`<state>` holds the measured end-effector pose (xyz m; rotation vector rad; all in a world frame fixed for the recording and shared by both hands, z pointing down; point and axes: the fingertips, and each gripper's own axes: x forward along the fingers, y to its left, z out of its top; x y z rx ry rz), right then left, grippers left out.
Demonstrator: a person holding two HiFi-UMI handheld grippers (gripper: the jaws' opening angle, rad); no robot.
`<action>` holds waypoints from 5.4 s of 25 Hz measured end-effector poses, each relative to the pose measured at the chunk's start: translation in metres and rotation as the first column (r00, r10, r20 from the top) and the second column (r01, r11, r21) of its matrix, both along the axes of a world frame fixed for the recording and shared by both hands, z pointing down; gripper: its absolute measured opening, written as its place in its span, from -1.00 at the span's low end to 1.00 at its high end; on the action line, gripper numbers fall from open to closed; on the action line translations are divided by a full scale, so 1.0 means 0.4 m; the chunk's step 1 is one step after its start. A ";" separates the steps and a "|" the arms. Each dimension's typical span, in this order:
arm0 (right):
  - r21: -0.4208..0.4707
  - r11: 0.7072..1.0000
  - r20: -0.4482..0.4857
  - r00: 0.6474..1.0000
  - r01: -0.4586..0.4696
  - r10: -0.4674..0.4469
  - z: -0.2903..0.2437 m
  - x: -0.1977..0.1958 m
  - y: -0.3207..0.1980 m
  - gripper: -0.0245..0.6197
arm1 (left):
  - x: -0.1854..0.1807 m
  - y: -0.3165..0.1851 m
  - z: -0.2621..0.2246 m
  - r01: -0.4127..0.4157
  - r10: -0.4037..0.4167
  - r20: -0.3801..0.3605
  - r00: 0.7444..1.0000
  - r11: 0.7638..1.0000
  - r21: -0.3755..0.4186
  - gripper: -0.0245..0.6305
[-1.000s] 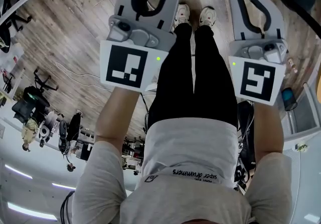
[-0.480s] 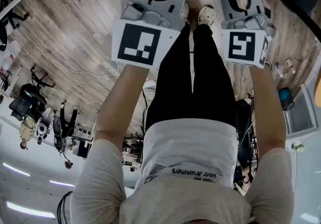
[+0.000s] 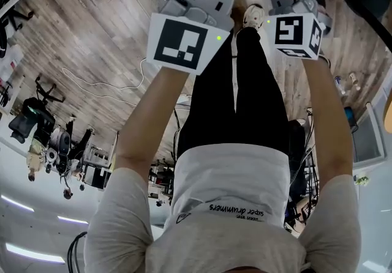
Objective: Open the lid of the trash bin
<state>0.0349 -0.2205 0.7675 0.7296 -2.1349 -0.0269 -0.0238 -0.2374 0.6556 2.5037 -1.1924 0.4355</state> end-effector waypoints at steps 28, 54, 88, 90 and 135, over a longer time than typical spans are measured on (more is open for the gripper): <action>-0.248 0.964 -0.213 0.965 0.100 -0.155 0.385 -0.047 0.009 -0.50 | -0.015 0.029 0.071 0.017 -0.018 -0.019 1.000 0.999 -0.039 -0.88; -0.283 0.959 -0.198 0.976 0.032 -0.092 0.378 -0.054 0.008 -0.45 | -0.034 0.052 0.034 0.015 -0.015 0.002 1.000 0.999 -0.031 -0.88; -0.072 0.944 0.324 0.887 -0.323 0.329 -0.551 0.085 -0.100 -0.84 | -0.056 0.027 -0.506 0.066 -0.062 -0.050 0.997 0.994 0.089 -0.88; -0.058 0.941 0.354 0.875 -0.333 0.331 -0.619 0.091 -0.094 -0.87 | -0.057 0.031 -0.554 0.062 -0.056 -0.059 0.997 0.992 0.109 -0.88; 0.245 0.923 0.642 0.763 -0.298 0.076 -1.586 0.141 0.224 -0.90 | 0.017 0.290 -1.305 0.038 0.040 -0.191 0.981 0.921 0.387 -0.88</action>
